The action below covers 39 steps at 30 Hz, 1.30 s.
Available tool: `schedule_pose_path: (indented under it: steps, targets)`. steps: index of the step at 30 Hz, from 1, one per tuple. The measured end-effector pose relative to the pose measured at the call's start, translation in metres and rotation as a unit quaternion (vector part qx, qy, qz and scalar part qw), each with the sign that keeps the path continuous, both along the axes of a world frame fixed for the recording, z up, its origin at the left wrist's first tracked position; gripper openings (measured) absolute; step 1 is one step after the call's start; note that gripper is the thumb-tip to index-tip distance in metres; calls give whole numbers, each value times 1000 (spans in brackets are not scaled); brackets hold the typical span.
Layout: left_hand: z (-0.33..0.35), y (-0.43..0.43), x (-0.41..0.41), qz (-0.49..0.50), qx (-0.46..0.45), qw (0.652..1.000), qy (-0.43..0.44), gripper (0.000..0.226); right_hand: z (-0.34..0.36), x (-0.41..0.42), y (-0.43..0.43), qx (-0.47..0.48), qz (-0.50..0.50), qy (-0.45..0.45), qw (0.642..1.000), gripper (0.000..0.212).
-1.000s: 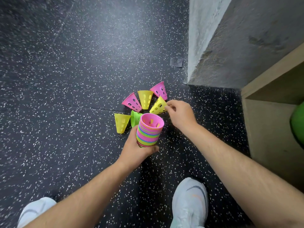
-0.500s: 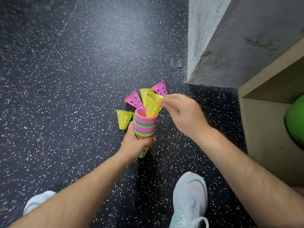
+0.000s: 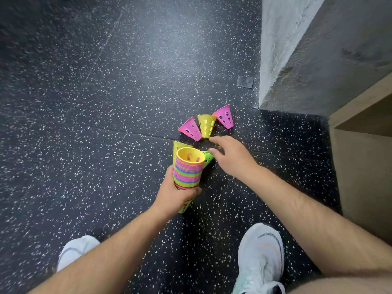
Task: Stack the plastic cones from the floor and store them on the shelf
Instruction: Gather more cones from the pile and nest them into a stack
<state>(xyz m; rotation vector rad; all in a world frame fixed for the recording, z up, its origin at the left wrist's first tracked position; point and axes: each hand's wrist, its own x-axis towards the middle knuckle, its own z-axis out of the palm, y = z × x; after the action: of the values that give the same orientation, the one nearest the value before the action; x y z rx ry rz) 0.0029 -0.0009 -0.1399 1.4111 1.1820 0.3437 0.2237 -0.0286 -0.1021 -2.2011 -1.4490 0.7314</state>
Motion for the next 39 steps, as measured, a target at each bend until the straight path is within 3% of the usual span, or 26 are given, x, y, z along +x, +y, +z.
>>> schedule_pose_path:
  steps: [4,7,10,12,21,30,33,39]
  targets:
    - [0,0,-7,8,-4,1000,2,72,-17,-11,5,-68,-5,-18,998,61]
    - [0,-1,-10,13,-9,1000,0,71,-25,-20,4,-49,71,-42,995,66]
    - [0,0,-13,18,-15,1000,-10,70,-30,-23,0,-64,176,-87,978,62]
    - [-1,1,-15,16,-20,1000,-10,70,-31,-20,-4,-82,192,-107,972,51]
    - [2,2,-12,1,-13,1000,-8,72,-22,1,-13,-6,69,-75,995,25]
    - [5,1,-10,-13,-4,1000,2,67,-23,14,-23,-61,-3,13,998,38]
    - [6,1,-9,-16,3,1000,9,66,-29,16,-28,-62,-19,24,998,26]
    - [7,-1,-7,-27,9,999,14,65,-28,20,-33,-5,-52,-45,998,20]
